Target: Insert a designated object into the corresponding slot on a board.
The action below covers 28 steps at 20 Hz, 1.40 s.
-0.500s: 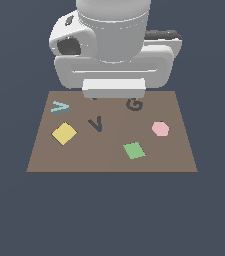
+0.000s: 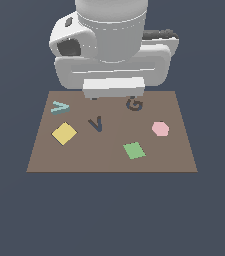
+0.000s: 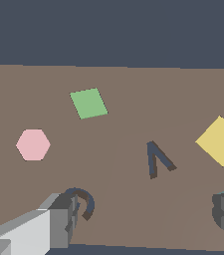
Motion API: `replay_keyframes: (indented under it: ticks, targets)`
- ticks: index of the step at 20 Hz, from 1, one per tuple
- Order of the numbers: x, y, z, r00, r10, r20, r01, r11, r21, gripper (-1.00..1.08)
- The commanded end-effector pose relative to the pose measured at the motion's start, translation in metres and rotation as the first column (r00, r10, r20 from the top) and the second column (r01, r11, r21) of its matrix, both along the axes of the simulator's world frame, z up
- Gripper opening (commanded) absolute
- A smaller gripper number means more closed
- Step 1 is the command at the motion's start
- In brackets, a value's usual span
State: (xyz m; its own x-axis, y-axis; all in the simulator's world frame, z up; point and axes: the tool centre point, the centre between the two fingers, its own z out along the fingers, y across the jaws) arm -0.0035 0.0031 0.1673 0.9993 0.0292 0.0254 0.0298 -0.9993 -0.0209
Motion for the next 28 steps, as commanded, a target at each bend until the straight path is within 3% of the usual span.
replay_keyframes:
  ticks: [1,9,15,21,28]
  targets:
    - [-0.003,-0.002,-0.002,1.0,0.025,0.0,-0.025,1.0,-0.001,1.0]
    - [-0.019,-0.011,-0.012,0.987,0.158,-0.001,-0.158,0.987,-0.004,1.0]
    - [-0.035,-0.023,-0.024,0.954,0.301,-0.002,-0.301,0.954,-0.007,1.0]
    - [-0.051,-0.041,-0.038,0.884,0.467,-0.004,-0.467,0.884,-0.01,1.0]
    - [-0.066,-0.067,-0.054,0.764,0.645,-0.006,-0.645,0.764,-0.014,1.0]
